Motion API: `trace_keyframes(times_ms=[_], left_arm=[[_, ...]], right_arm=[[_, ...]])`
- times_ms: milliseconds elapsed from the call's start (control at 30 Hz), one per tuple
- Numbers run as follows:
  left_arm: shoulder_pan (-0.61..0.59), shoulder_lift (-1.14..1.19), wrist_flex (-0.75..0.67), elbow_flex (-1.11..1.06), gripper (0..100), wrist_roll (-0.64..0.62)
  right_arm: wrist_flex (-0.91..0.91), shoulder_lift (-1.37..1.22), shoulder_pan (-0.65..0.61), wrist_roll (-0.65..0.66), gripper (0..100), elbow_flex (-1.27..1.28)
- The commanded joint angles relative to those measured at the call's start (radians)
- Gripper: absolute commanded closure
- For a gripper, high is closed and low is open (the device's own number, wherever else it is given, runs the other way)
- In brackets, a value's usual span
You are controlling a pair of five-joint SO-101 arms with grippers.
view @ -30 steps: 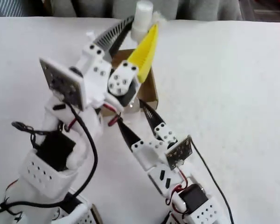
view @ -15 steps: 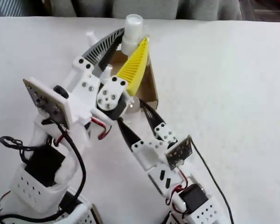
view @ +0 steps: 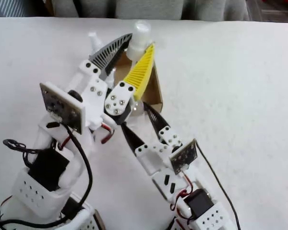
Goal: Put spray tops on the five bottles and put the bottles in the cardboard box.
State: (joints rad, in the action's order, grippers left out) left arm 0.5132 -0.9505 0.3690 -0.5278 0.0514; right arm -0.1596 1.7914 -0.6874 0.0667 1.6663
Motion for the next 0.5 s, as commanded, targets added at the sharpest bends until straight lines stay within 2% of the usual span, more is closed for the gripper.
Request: trace_keyframes(times_ms=[0,333,467], left_arm=[[-0.028,-0.012,-0.089,0.012,98,0.008],[-0.038,-0.019,-0.117,-0.098,98,0.005],[-0.038,-0.019,-0.117,-0.144,98,-0.089]], right_arm=[[-0.002,0.008,0.002,0.011,96.7,0.023],[-0.002,0.008,0.002,0.011,96.7,0.023],[-0.002,0.008,0.002,0.011,96.7,0.023]])
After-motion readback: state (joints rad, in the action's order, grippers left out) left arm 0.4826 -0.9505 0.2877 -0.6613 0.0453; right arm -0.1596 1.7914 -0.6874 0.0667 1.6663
